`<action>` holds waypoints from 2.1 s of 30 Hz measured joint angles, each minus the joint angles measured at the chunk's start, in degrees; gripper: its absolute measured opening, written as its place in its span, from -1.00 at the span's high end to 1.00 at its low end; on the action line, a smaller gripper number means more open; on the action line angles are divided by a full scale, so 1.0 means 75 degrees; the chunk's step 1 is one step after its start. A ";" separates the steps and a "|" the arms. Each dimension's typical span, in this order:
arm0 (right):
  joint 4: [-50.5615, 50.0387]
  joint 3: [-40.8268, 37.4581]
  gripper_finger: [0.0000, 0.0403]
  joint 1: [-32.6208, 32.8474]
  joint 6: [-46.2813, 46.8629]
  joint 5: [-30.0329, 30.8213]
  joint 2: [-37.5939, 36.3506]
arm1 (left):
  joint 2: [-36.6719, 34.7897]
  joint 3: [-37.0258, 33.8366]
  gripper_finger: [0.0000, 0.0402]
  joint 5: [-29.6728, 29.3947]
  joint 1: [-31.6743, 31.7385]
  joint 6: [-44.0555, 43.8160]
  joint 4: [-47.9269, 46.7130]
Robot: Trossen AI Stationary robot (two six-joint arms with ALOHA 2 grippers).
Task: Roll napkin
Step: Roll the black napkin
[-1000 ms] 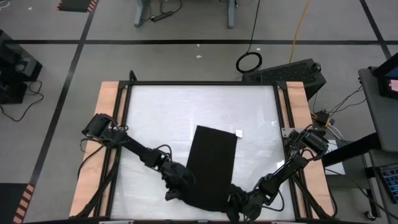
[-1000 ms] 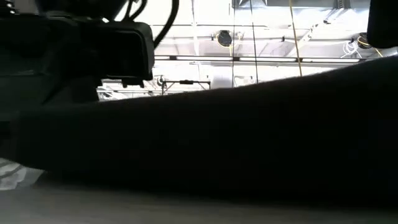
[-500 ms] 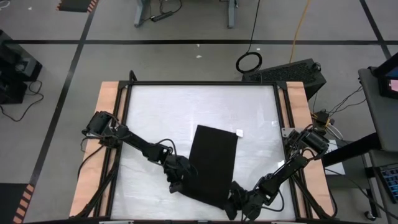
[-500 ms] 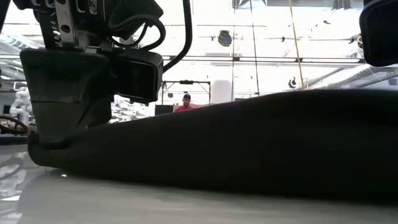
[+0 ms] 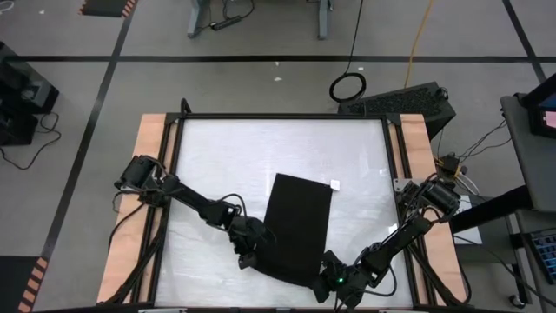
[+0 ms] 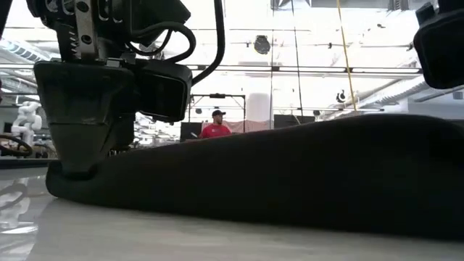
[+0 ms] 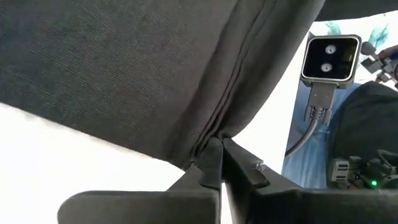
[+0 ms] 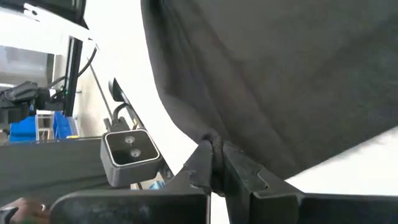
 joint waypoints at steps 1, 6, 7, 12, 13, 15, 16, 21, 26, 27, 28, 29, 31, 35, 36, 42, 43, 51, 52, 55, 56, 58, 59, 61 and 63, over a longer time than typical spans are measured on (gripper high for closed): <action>-0.0077 0.0000 0.96 0.0000 0.0100 0.0001 0.0001 | -0.0004 0.0000 0.95 0.0000 0.0014 0.0001 -0.0005; -0.0290 -0.0005 0.95 -0.0003 0.0444 0.0000 0.0004 | -0.0191 -0.0012 0.94 -0.0026 0.0089 0.0067 -0.0058; -0.0330 -0.0006 0.95 -0.0003 0.0508 0.0002 0.0005 | -0.0232 -0.0012 0.94 -0.0026 0.0104 0.0078 -0.0034; -0.0457 -0.0008 0.95 -0.0006 0.0734 0.0000 0.0007 | -0.0404 -0.0012 0.94 -0.0029 0.0182 0.0208 -0.0107; -0.0460 -0.0010 0.95 -0.0006 0.0740 0.0000 0.0009 | -0.0442 -0.0010 0.94 -0.0030 0.0200 0.0248 -0.0188; -0.0498 -0.0012 0.95 -0.0014 0.0822 -0.0002 0.0010 | -0.0460 -0.0011 0.93 -0.0056 0.0224 0.0349 -0.0358; -0.0528 -0.0012 0.95 -0.0020 0.0895 -0.0003 0.0010 | -0.0458 -0.0012 0.93 -0.0076 0.0232 0.0414 -0.0420; -0.0604 -0.0012 0.95 -0.0020 0.1031 0.0006 0.0010 | -0.0458 -0.0011 0.88 -0.0246 0.0236 0.0497 -0.0487; -0.0750 -0.0012 0.95 -0.0035 0.1292 0.0000 0.0004 | -0.0458 -0.0010 0.63 -0.0286 0.0233 0.0740 -0.0403; -0.0775 -0.0012 0.95 -0.0035 0.1309 -0.0003 0.0004 | -0.0458 -0.0009 0.56 -0.0283 0.0233 0.0827 -0.0369; -0.0796 -0.0009 0.95 -0.0052 0.1326 -0.0010 0.0004 | -0.0458 -0.0009 0.50 -0.0283 0.0236 0.0895 -0.0331; -0.0823 -0.0006 0.95 -0.0083 0.1359 -0.0052 0.0004 | -0.0458 -0.0009 0.43 -0.0283 0.0236 0.0994 -0.0294; -0.0847 -0.0006 0.95 -0.0122 0.1393 -0.0113 0.0004 | -0.0458 -0.0009 0.32 -0.0277 0.0236 0.1074 -0.0190; -0.0907 -0.0004 0.95 -0.0173 0.1453 -0.0142 0.0001 | -0.0504 -0.0009 0.18 -0.0229 0.0242 0.1380 -0.0142; -0.0948 -0.0003 0.95 -0.0175 0.1494 -0.0137 0.0001 | -0.0561 -0.0009 0.17 -0.0224 0.0234 0.1547 -0.0179; -0.0990 -0.0003 0.95 -0.0178 0.1548 -0.0114 -0.0002 | -0.1274 -0.0003 0.16 -0.0231 -0.0087 0.3018 -0.0727; -0.0993 -0.0003 0.95 -0.0178 0.1554 -0.0114 -0.0002 | -0.1427 -0.0003 0.16 -0.0262 -0.0146 0.3301 -0.0844; -0.1017 -0.0003 0.95 -0.0227 0.1555 -0.0089 -0.0002 | -0.1859 0.0003 0.16 -0.0318 -0.0416 0.4880 -0.0763; -0.1017 -0.0003 0.95 -0.0227 0.1548 -0.0083 -0.0002 | -0.1779 0.0004 0.16 -0.0184 -0.0412 0.4942 -0.0549; -0.1017 -0.0003 0.95 -0.0227 0.1541 -0.0080 -0.0002 | -0.1530 0.0001 0.16 0.0038 -0.0427 0.5067 -0.0294; -0.1017 -0.0003 0.95 -0.0227 0.1536 -0.0079 -0.0002 | -0.1438 0.0000 0.16 0.0088 -0.0439 0.5067 -0.0170; -0.1017 -0.0003 0.95 -0.0227 0.1532 -0.0060 -0.0002 | -0.1274 0.0000 0.16 0.0261 -0.0440 0.5067 -0.0029; -0.1017 -0.0003 0.95 -0.0227 0.1527 -0.0052 -0.0002 | -0.1175 0.0000 0.16 0.0313 -0.0441 0.5067 0.0006; -0.1019 -0.0003 0.95 -0.0227 0.1524 -0.0047 -0.0002 | -0.0990 0.0000 0.16 0.0323 -0.0440 0.5097 -0.0008; -0.1017 -0.0003 0.95 -0.0227 0.1522 -0.0035 -0.0002 | -0.0844 0.0000 0.16 0.0325 -0.0446 0.5191 -0.0006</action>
